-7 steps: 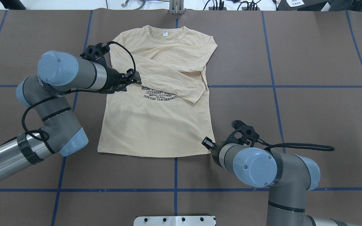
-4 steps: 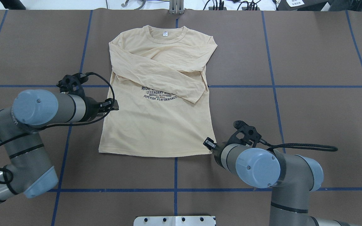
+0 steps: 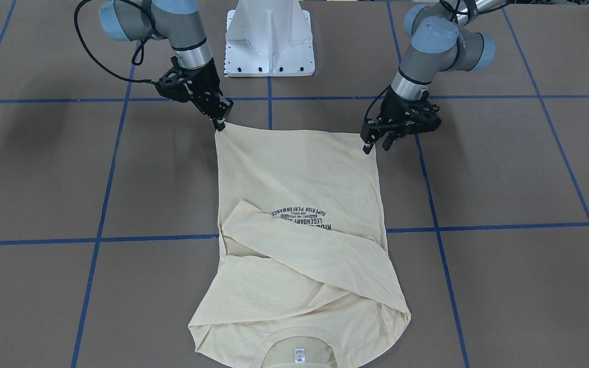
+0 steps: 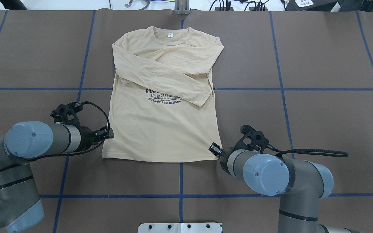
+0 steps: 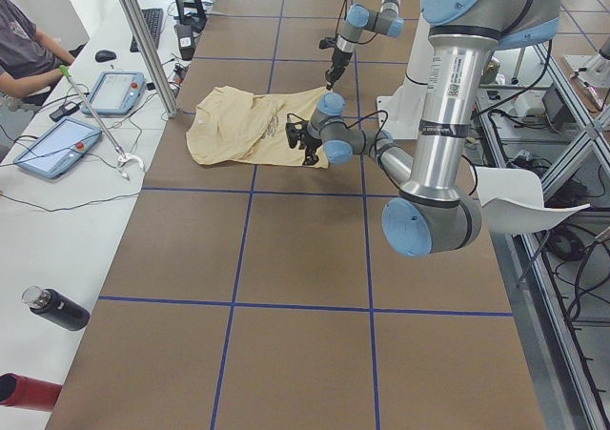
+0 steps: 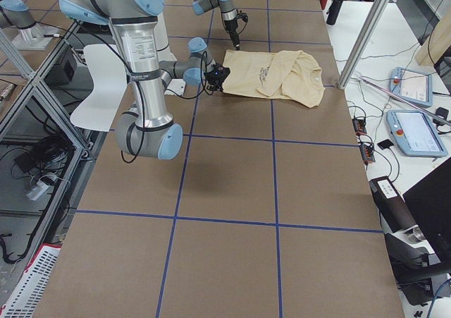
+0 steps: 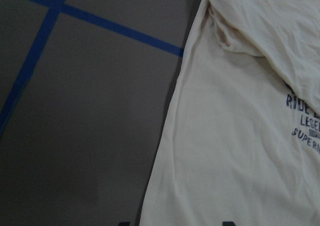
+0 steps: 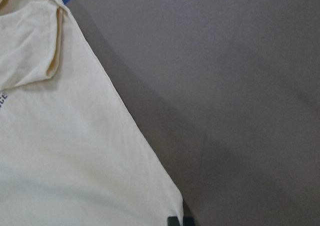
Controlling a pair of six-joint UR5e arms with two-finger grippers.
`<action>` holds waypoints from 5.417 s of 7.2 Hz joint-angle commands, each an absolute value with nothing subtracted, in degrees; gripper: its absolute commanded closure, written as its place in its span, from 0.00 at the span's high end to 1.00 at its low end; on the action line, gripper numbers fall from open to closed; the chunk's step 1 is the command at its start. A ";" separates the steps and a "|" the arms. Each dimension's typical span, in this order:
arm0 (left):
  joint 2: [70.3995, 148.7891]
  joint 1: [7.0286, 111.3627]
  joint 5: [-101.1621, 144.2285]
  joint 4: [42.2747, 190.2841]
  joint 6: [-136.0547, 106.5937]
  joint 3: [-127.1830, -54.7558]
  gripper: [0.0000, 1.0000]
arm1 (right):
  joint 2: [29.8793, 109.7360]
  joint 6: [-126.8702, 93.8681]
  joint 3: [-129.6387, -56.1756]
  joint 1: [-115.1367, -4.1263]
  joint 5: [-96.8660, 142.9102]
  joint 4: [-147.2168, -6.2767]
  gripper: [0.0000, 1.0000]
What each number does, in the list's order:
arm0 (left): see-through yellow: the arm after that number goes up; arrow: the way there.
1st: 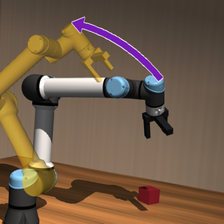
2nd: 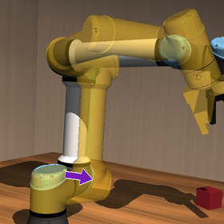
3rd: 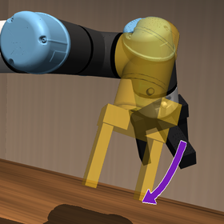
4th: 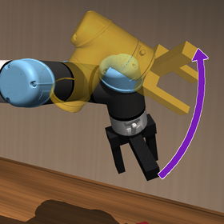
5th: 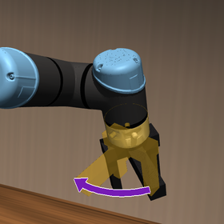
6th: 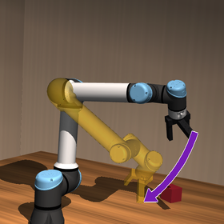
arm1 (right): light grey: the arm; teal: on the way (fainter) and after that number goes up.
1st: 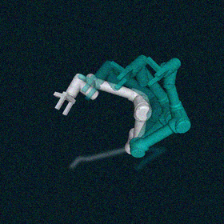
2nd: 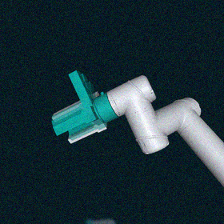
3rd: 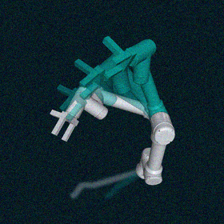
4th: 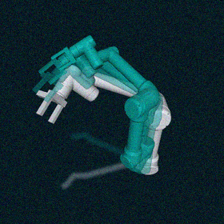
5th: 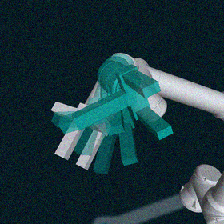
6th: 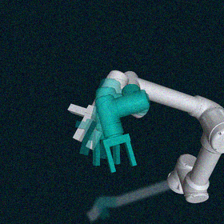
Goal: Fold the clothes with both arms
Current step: 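Release the sleeve and move the left gripper down to the hem corner, then grasp both hem corners nearest the robot with left and right grippers, then lift the hem with both grippers and fold it toward the collar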
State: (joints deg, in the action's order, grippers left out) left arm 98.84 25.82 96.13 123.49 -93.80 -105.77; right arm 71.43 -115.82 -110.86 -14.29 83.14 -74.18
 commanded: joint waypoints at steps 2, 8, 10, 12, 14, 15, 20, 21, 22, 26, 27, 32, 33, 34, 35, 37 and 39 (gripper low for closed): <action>98.61 22.77 95.80 123.40 -96.68 -105.82 0.61 | 71.37 -115.84 -110.83 -14.24 83.14 -74.18 0.00; 98.53 22.41 95.89 117.25 -96.68 -108.28 0.57 | 71.28 -115.84 -110.83 -14.06 83.06 -74.18 0.00; 98.53 22.33 95.98 117.16 -96.77 -108.28 0.51 | 71.28 -115.84 -110.74 -14.06 83.06 -74.18 0.00; 98.53 22.24 96.15 117.07 -96.77 -108.28 0.33 | 71.11 -115.84 -110.57 -13.36 82.97 -74.18 0.00; 98.61 21.89 96.33 115.41 -96.77 -108.37 0.00 | 71.02 -115.93 -110.57 -13.01 82.97 -74.18 0.00; 98.61 21.88 96.59 114.53 -96.77 -108.37 0.00 | 70.93 -115.93 -110.57 -12.92 82.97 -74.18 0.00; 98.61 21.02 104.33 105.22 -96.76 -120.13 0.00 | 75.31 -116.45 -119.49 -11.61 83.06 -77.58 0.00; 98.70 19.27 104.15 104.86 -99.20 -122.23 0.00 | 76.71 -116.89 -125.19 -9.86 83.06 -83.44 0.00; 98.70 18.38 104.15 104.77 -101.49 -123.65 0.00 | 76.99 -118.63 -128.11 -8.02 83.06 -87.06 0.00; 99.31 17.74 103.80 104.77 -103.46 -127.19 0.00 | 76.21 -118.57 -128.95 -9.74 83.23 -88.50 0.00; 103.58 24.28 104.15 104.77 -97.10 -125.35 0.00 | 71.24 -112.39 -124.15 -15.76 85.76 -88.59 0.00; 117.07 42.34 104.50 110.53 -84.12 -100.49 0.00 | 53.66 -92.39 -96.30 -40.50 102.66 -87.72 0.00; 118.46 44.36 104.59 113.96 -83.85 -96.72 0.00 | 50.74 -90.81 -91.63 -41.65 102.66 -87.63 0.00; 120.56 45.52 104.50 115.21 -83.76 -93.37 0.00 | 48.02 -89.49 -88.19 -42.70 102.66 -87.63 0.00; 122.59 45.96 104.50 115.40 -83.76 -90.73 0.00 | 45.73 -88.60 -83.37 -42.71 102.57 -86.76 0.00; 124.80 46.40 104.15 121.50 -83.67 -82.75 0.00 | 43.69 -88.16 -70.82 -42.71 102.04 -73.10 0.00; 126.46 46.41 103.89 128.13 -83.67 -74.92 0.00 | 41.31 -85.79 -65.85 -43.07 100.91 -71.72 0.00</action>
